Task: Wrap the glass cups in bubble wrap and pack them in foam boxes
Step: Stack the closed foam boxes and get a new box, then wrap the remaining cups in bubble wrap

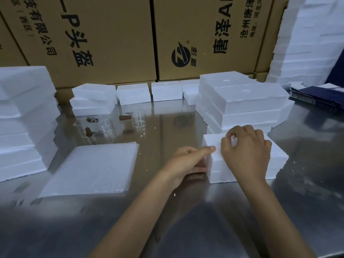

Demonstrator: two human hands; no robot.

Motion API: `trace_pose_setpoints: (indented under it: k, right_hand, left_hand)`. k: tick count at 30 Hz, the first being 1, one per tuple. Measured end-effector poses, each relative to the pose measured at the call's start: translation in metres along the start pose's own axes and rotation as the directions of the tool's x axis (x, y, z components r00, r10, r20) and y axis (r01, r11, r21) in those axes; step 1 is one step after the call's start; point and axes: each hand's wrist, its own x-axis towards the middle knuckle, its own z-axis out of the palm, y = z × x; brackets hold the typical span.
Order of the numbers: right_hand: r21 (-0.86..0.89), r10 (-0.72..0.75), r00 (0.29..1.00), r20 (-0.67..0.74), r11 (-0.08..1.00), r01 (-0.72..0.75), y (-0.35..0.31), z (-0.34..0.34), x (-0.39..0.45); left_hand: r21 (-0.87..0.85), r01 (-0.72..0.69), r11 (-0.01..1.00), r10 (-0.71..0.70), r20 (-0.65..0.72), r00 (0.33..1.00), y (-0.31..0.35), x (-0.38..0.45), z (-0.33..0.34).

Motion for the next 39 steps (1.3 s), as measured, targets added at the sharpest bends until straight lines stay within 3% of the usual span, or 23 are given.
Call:
trace_pose_setpoints:
  k: [11,13,15,18,20,24,28,30,32,36,39]
  right_hand:
    - [0.186,0.047,0.998,0.05,0.981,-0.056,0.019,0.013,0.033]
    - [0.202,0.017,1.0,0.017,0.979,-0.02,0.009,0.009,0.026]
    - [0.199,-0.104,0.994,-0.034,0.974,0.109,-0.01,0.006,0.018]
    - [0.231,-0.455,0.889,-0.058,0.86,0.455,-0.048,0.01,0.004]
    - [0.283,-0.599,0.8,0.017,0.771,0.571,-0.077,0.028,-0.003]
    - [0.381,-0.624,0.711,0.324,0.774,0.506,-0.115,0.089,-0.013]
    - [0.392,-0.536,0.684,0.495,0.84,0.374,-0.127,0.147,-0.005]
    - [0.416,-0.479,0.739,0.473,0.861,0.292,-0.128,0.167,0.002]
    - [0.46,-0.416,0.787,0.455,0.867,0.192,-0.128,0.179,0.008]
    - [0.544,-0.381,0.823,0.421,0.832,0.107,-0.126,0.193,0.016]
    - [0.624,-0.367,0.836,0.409,0.78,0.037,-0.125,0.197,0.022]
  left_hand:
    - [0.018,0.007,1.0,-0.006,-0.027,1.0,0.002,0.02,0.013]
    - [-0.001,-0.003,1.0,0.003,-0.073,0.997,0.0,0.021,0.01]
    - [-0.05,-0.079,0.996,0.07,-0.167,0.984,0.004,0.025,0.0]
    - [-0.137,-0.25,0.958,0.182,-0.381,0.907,0.03,0.032,-0.041]
    - [-0.088,-0.309,0.947,0.221,-0.522,0.824,0.051,0.036,-0.084]
    - [0.026,-0.288,0.957,0.219,-0.714,0.664,0.082,0.048,-0.164]
    - [0.315,-0.069,0.947,0.304,-0.798,0.52,0.105,0.072,-0.239]
    - [0.511,0.084,0.855,0.41,-0.767,0.494,0.117,0.09,-0.27]
    - [0.689,0.268,0.673,0.509,-0.695,0.508,0.128,0.112,-0.295]
    - [0.806,0.475,0.354,0.444,-0.592,0.673,0.144,0.152,-0.337]
    - [0.828,0.538,0.158,0.449,-0.546,0.707,0.144,0.172,-0.36]
